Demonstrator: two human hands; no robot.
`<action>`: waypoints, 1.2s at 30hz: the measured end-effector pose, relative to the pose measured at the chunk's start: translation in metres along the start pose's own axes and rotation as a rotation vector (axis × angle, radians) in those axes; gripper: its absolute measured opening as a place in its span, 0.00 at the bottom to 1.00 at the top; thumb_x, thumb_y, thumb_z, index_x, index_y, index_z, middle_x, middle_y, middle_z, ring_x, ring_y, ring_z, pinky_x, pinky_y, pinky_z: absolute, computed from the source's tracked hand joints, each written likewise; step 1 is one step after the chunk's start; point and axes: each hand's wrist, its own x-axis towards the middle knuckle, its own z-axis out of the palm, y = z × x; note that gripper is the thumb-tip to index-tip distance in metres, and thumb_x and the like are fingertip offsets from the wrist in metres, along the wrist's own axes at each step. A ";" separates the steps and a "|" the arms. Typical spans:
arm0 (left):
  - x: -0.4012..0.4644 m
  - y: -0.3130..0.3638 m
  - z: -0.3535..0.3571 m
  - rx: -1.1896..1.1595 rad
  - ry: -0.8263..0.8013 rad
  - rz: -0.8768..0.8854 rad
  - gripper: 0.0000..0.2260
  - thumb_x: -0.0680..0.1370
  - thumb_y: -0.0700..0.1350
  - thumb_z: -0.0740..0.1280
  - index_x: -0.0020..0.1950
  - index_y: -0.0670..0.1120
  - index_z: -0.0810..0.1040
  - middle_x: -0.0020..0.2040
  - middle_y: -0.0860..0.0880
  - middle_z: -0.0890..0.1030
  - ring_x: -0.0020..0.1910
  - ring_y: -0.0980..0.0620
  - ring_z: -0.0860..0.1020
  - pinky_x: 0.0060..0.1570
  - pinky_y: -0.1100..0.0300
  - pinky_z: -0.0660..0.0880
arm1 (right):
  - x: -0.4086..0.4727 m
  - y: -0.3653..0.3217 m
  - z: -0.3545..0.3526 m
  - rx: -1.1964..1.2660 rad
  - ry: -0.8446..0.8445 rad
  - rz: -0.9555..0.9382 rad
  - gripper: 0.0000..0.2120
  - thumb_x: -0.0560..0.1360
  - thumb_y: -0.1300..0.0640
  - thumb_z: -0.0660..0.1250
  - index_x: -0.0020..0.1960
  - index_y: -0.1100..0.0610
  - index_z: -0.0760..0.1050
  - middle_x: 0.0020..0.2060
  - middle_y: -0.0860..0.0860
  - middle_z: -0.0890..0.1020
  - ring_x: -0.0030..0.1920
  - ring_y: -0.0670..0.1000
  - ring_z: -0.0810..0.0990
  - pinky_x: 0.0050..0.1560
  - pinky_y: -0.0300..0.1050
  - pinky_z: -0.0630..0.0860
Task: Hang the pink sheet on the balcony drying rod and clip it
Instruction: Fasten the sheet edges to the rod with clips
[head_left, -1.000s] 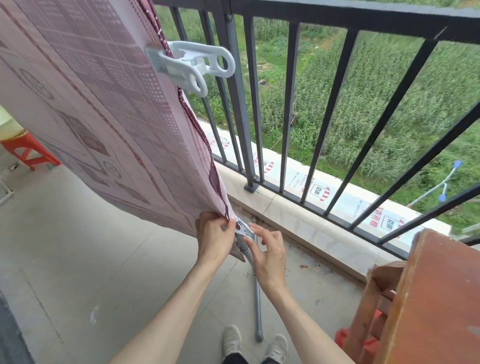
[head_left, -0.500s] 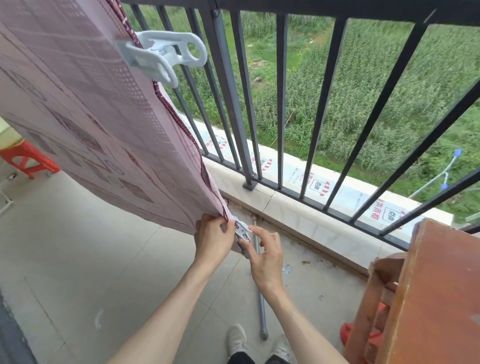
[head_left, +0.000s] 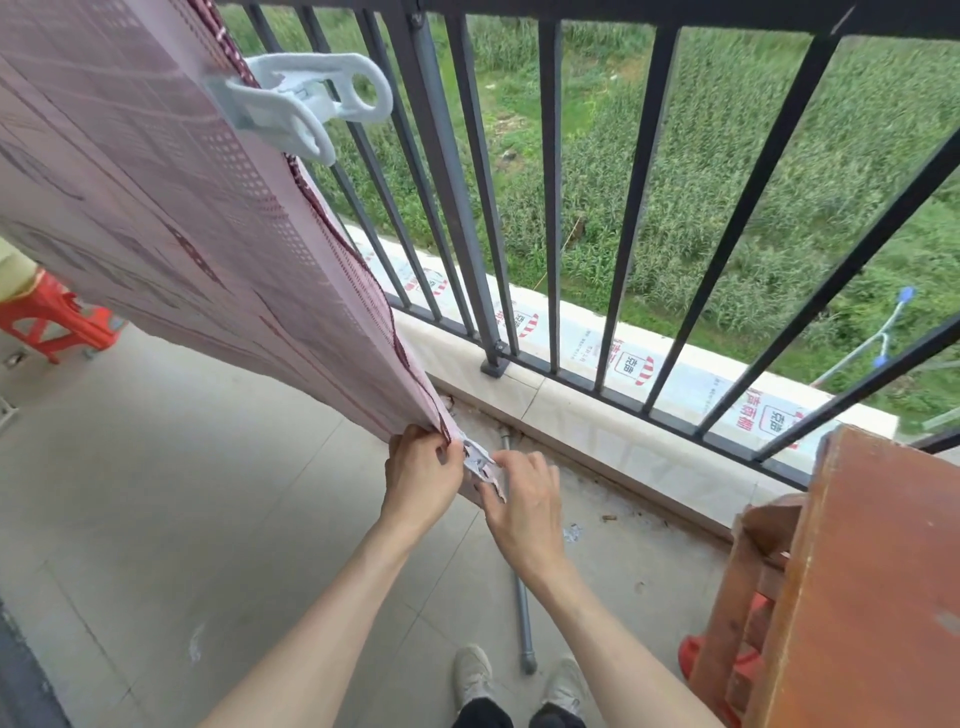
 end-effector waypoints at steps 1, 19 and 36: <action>0.000 0.000 -0.001 0.002 -0.007 -0.004 0.12 0.77 0.44 0.59 0.47 0.39 0.80 0.52 0.40 0.77 0.55 0.39 0.69 0.55 0.53 0.67 | 0.000 0.002 -0.001 -0.005 0.012 -0.013 0.10 0.65 0.58 0.71 0.44 0.57 0.75 0.35 0.50 0.78 0.40 0.49 0.67 0.39 0.43 0.59; -0.028 -0.028 -0.005 0.087 -0.020 0.403 0.09 0.76 0.47 0.59 0.48 0.45 0.77 0.48 0.43 0.78 0.52 0.41 0.73 0.52 0.54 0.66 | -0.035 -0.013 -0.031 -0.085 -0.250 0.164 0.35 0.73 0.42 0.64 0.74 0.55 0.57 0.73 0.51 0.63 0.73 0.51 0.60 0.73 0.47 0.57; -0.249 -0.039 0.118 0.515 -0.742 1.461 0.29 0.73 0.53 0.60 0.73 0.52 0.57 0.74 0.43 0.62 0.74 0.40 0.55 0.68 0.47 0.47 | -0.386 -0.011 -0.186 -0.518 0.284 1.144 0.29 0.78 0.45 0.55 0.75 0.48 0.48 0.76 0.48 0.52 0.76 0.48 0.47 0.72 0.53 0.37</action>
